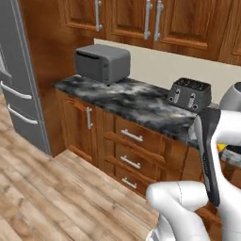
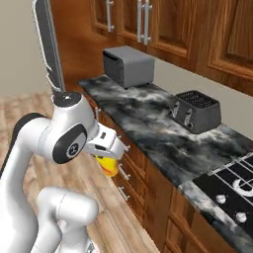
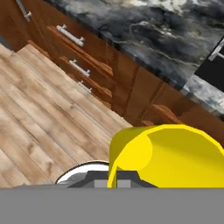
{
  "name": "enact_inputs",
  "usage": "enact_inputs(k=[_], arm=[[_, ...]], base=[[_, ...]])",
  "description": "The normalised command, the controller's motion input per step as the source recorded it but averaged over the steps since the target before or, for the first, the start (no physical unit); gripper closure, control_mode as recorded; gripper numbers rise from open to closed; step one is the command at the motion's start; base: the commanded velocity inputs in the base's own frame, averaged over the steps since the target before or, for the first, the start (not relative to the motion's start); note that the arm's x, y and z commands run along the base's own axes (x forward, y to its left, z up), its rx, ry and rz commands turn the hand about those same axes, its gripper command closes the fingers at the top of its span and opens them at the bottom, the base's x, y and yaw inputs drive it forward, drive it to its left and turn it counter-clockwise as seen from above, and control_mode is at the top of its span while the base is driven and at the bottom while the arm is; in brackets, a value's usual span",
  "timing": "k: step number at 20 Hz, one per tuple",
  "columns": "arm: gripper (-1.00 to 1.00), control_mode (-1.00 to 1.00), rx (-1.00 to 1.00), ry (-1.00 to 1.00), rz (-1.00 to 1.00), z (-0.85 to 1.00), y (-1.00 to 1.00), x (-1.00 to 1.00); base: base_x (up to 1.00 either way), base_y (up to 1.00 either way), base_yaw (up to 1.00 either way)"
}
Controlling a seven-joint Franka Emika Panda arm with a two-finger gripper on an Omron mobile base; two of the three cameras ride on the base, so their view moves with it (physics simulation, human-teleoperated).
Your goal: Pick the cup and bowl from the counter and place them on the counter next to the sink.
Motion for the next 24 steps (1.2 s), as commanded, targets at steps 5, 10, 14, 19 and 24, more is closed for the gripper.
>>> enact_inputs(k=[5, 10, 14, 19, 24], arm=[[1.00, 1.00, 0.00, 0.00, 0.00, 0.00, 0.00, 0.00], [1.00, 1.00, 0.00, 0.00, 0.00, 0.00, 0.00, 0.00], [1.00, 1.00, 0.00, 0.00, 0.00, 0.00, 0.00, 0.00], [1.00, 1.00, 0.00, 0.00, 0.00, 0.00, 0.00, 0.00], [1.00, 1.00, 0.00, 0.00, 0.00, 0.00, 0.00, 0.00]], base=[[0.13, -0.01, 1.00], [0.28, -0.08, 0.97], [0.36, -0.05, 0.96], [0.34, -0.11, 0.94], [0.37, -0.15, 0.92]])
